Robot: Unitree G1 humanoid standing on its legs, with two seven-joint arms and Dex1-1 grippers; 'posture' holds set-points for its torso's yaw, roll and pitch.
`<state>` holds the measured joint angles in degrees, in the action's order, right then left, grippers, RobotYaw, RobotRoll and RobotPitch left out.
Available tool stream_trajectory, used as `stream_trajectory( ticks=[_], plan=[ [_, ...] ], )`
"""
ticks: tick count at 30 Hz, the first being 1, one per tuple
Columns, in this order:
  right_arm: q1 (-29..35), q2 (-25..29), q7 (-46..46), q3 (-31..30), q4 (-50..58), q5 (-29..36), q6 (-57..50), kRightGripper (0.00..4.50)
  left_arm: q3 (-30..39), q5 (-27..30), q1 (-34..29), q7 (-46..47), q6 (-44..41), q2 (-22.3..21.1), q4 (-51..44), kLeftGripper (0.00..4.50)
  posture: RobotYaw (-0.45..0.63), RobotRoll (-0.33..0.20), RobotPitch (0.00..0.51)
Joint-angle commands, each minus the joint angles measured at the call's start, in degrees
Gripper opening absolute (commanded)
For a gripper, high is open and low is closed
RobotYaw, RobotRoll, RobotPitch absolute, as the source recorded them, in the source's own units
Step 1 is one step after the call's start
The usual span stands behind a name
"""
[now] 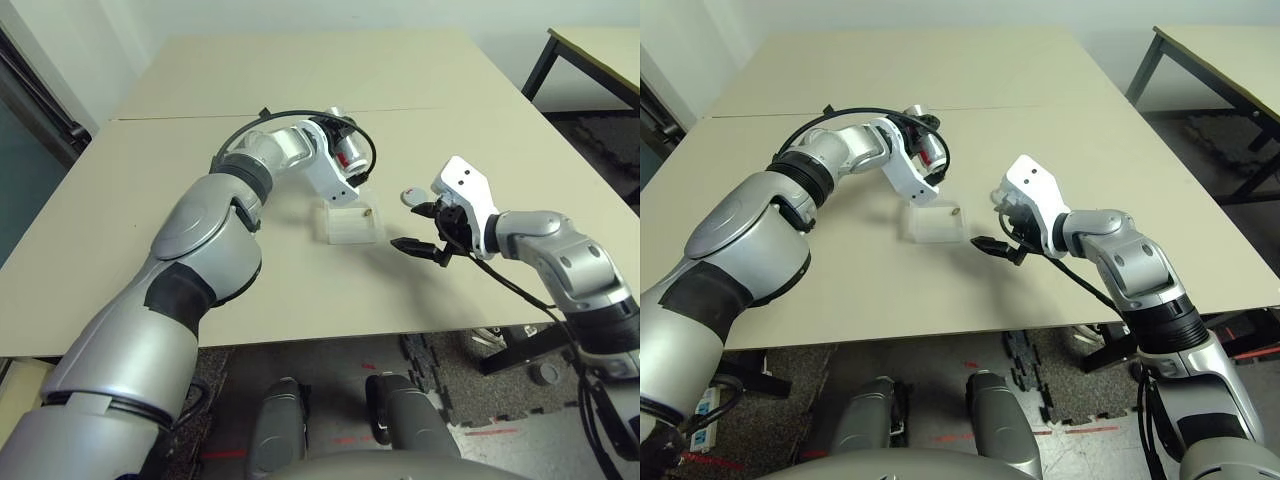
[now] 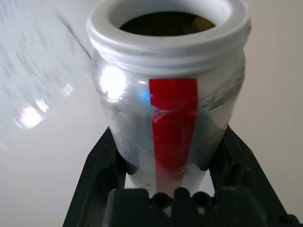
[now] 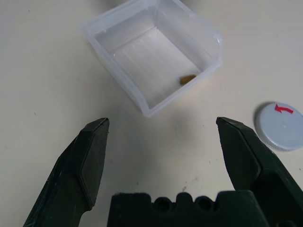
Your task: Pour the medicine from the bottle into the box.
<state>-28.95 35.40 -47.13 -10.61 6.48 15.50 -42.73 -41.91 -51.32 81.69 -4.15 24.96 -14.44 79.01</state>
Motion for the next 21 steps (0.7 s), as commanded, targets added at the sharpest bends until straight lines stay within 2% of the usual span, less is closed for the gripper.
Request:
stream_trajectory(
  ticks=[1,4,6,15,21],
  plan=[
    [-0.61,-0.08,0.09,0.18,-0.68,-0.26,-0.26,4.50,11.77,12.64,-2.29,-7.92,-2.50,0.29,-0.28,2.54,-0.08,0.000,0.072],
    [-0.86,-0.44,0.06,0.62,-1.04,0.24,-0.64,4.50,28.39,29.07,-5.31,-15.05,-10.18,1.59,-0.87,2.54,-0.07,0.000,0.072],
    [-1.21,-1.06,0.20,1.12,-1.28,0.79,-0.96,4.50,35.26,35.22,-6.74,-16.41,-13.74,1.85,-1.56,2.54,-0.07,0.000,0.072],
    [-3.47,-2.37,-0.49,1.29,-2.94,1.32,-0.93,4.50,50.29,48.41,-13.29,-12.46,-19.58,1.01,-3.74,2.54,-0.02,0.000,0.073],
    [-4.66,-3.19,-0.70,0.82,-4.17,1.27,-0.70,4.50,54.29,51.79,-16.93,-10.16,-21.76,0.56,-4.13,2.54,0.00,0.000,0.073]
  ],
)
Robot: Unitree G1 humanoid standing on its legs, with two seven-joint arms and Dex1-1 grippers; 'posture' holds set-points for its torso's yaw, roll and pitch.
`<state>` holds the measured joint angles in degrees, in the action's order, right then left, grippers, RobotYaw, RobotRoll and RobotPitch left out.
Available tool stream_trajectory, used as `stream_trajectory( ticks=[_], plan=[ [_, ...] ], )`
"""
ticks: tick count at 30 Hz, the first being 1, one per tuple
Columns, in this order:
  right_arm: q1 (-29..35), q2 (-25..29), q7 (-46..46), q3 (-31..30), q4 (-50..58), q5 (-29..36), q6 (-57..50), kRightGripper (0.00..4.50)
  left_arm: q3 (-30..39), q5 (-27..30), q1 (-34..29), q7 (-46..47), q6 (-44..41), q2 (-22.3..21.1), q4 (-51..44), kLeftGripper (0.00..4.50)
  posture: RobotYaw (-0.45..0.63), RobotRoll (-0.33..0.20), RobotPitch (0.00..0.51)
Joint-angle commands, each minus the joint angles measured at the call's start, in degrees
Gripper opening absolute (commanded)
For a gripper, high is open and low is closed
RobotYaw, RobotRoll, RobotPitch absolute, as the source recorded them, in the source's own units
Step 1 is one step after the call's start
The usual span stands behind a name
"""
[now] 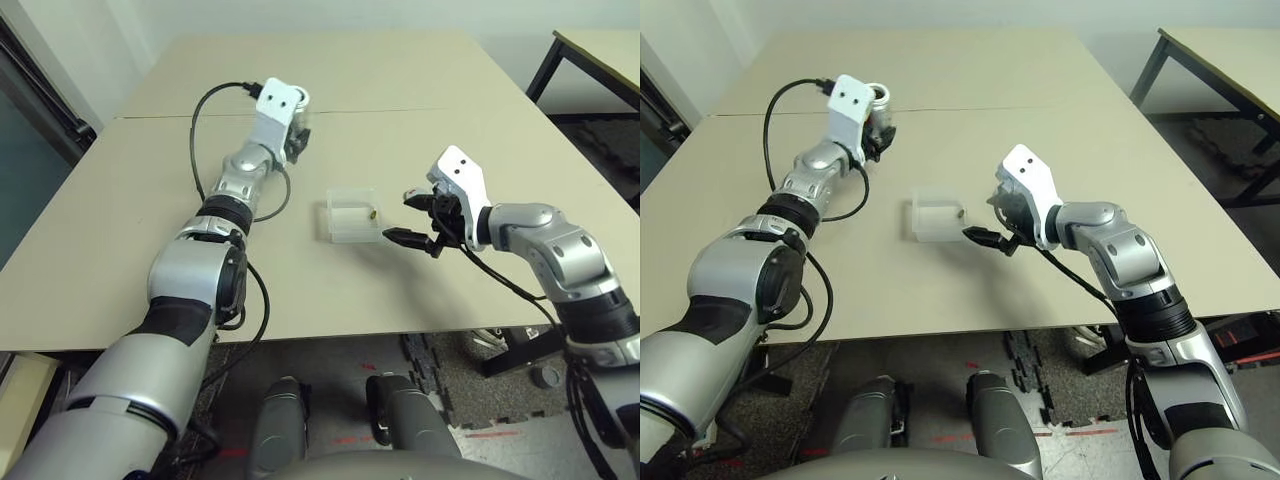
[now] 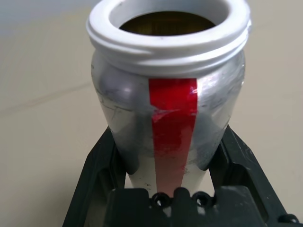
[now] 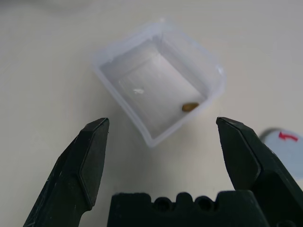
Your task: Pour the medicine from the bottle into the box.
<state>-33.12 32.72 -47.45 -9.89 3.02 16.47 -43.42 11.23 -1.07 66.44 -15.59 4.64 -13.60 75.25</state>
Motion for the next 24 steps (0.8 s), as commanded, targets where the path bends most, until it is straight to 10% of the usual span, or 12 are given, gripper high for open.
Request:
stream_trajectory(
  ticks=[1,24],
  plan=[
    [-0.50,-0.68,-0.34,0.05,-0.71,0.36,-0.07,4.50,1.50,1.87,-2.15,1.91,-1.80,-0.35,-0.43,2.54,0.00,0.000,0.073],
    [-0.22,-2.40,0.72,0.48,-0.35,0.59,-0.58,4.50,0.52,1.98,-8.04,3.18,-3.18,-1.06,-0.79,2.54,0.01,0.000,0.083]
  ],
)
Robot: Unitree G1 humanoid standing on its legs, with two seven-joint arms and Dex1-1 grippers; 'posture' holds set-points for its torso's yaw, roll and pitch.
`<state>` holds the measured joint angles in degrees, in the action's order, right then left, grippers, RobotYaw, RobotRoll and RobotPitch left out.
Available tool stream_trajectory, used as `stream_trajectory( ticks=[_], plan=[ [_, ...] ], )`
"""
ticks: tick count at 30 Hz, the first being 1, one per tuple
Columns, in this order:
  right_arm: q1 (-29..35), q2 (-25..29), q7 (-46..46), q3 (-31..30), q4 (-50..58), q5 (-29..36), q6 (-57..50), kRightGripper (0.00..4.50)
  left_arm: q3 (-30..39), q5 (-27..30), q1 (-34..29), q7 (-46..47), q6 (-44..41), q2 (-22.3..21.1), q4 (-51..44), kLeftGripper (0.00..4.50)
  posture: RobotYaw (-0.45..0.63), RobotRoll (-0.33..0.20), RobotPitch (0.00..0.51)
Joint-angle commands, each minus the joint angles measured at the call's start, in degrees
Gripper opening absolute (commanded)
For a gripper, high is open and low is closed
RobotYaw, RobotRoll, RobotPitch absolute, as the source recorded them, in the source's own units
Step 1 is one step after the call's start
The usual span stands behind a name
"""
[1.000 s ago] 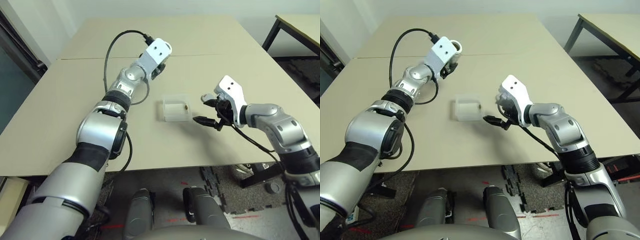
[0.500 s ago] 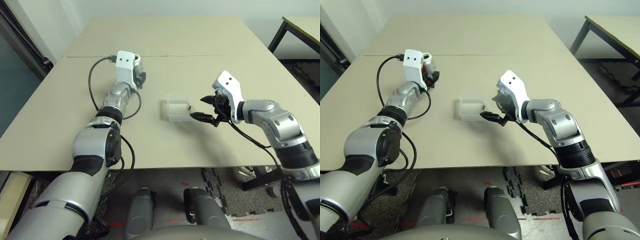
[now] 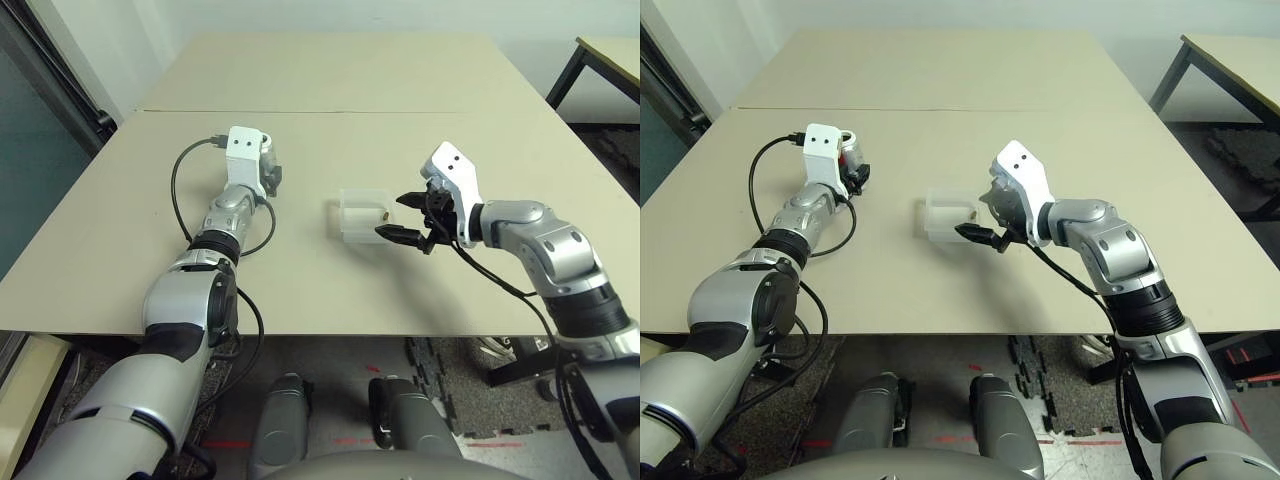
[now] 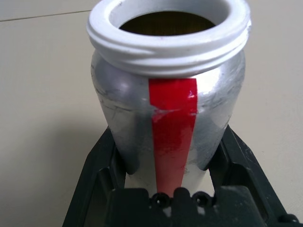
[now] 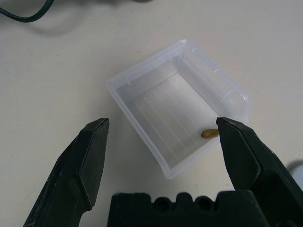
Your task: Pour the medicine from the bottle into the box.
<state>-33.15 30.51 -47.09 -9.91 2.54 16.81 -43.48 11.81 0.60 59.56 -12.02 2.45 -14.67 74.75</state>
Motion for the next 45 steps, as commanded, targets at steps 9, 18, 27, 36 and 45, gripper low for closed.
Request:
stream_trajectory(
  ticks=[9,18,27,36,45],
  plan=[
    [-0.24,-0.40,0.88,0.48,0.07,0.26,-0.50,4.50,-0.63,-0.10,-1.54,-0.90,-1.41,0.08,-0.37,2.54,0.01,0.000,0.083],
    [-0.02,-0.25,0.90,0.50,0.34,0.47,-0.74,4.50,-0.78,-0.16,-2.08,-1.23,-1.53,0.25,-0.41,2.54,0.01,0.000,0.088],
    [0.03,-0.49,0.94,0.29,0.68,0.75,-1.19,4.50,-1.19,-0.25,-2.72,-1.25,-1.87,0.07,-0.45,2.54,0.02,0.000,0.098],
    [0.04,-0.87,0.89,0.19,0.54,0.66,-0.97,4.50,-1.18,-0.15,-3.18,-1.10,-2.23,-0.23,-0.47,3.61,0.02,0.000,0.099],
    [0.35,-1.17,0.93,0.07,0.74,0.60,-0.76,4.50,-1.46,-0.25,-3.40,-1.42,-1.26,-0.50,-0.88,4.45,0.02,0.000,0.097]
  ],
)
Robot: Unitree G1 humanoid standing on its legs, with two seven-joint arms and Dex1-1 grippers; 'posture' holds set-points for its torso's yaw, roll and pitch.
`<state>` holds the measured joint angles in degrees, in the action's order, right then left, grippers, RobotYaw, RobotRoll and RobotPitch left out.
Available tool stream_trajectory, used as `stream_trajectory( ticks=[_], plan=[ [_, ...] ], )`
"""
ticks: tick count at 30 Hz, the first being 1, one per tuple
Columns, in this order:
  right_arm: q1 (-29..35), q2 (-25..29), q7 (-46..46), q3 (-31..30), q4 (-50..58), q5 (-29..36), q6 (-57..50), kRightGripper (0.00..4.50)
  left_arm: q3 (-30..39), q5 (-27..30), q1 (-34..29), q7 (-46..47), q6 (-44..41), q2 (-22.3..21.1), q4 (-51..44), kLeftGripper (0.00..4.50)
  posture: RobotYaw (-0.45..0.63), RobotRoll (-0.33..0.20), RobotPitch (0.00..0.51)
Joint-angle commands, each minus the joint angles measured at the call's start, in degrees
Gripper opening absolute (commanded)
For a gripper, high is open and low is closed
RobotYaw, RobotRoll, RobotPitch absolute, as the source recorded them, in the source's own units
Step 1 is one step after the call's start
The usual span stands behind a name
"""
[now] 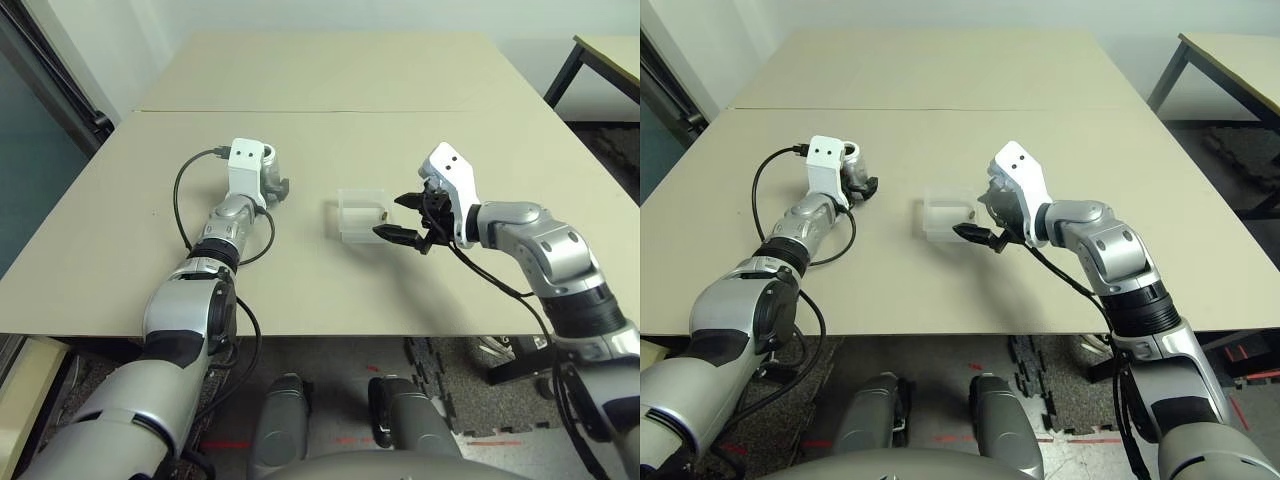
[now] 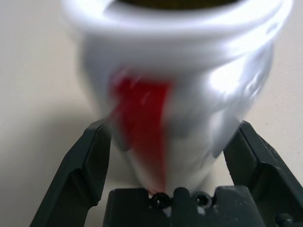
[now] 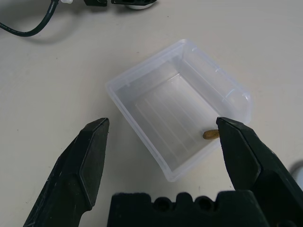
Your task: Pour the medicine from the bottle into the box.
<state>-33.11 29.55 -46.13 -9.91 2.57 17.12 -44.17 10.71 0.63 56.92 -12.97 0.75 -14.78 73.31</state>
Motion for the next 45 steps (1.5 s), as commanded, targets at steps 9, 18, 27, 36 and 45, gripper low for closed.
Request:
stream_trajectory(
  ticks=[9,18,27,36,45],
  plan=[
    [0.29,-0.33,-0.13,0.13,0.73,0.24,0.08,4.50,-0.09,0.44,-0.74,-2.82,2.28,0.12,-0.02,4.45,0.02,0.000,0.093],
    [0.39,-0.34,-0.13,0.29,0.55,0.27,0.29,4.50,-0.69,0.16,-0.98,-4.46,2.16,0.16,-1.34,4.45,0.03,0.000,0.095],
    [0.50,-0.40,-0.38,0.07,0.48,0.30,0.42,4.50,0.16,1.43,-2.38,-4.43,1.46,-0.68,-3.55,4.45,0.06,0.000,0.096],
    [0.85,-0.48,-0.45,0.08,0.70,0.36,0.58,4.50,-0.28,2.58,-5.47,-5.06,1.15,-0.61,-10.85,4.45,0.07,0.000,0.095],
    [1.80,-0.71,0.14,0.81,0.74,0.52,0.55,4.50,-1.32,5.57,-16.71,-6.10,-10.30,1.44,-33.28,4.45,0.08,0.000,0.101]
  ],
)
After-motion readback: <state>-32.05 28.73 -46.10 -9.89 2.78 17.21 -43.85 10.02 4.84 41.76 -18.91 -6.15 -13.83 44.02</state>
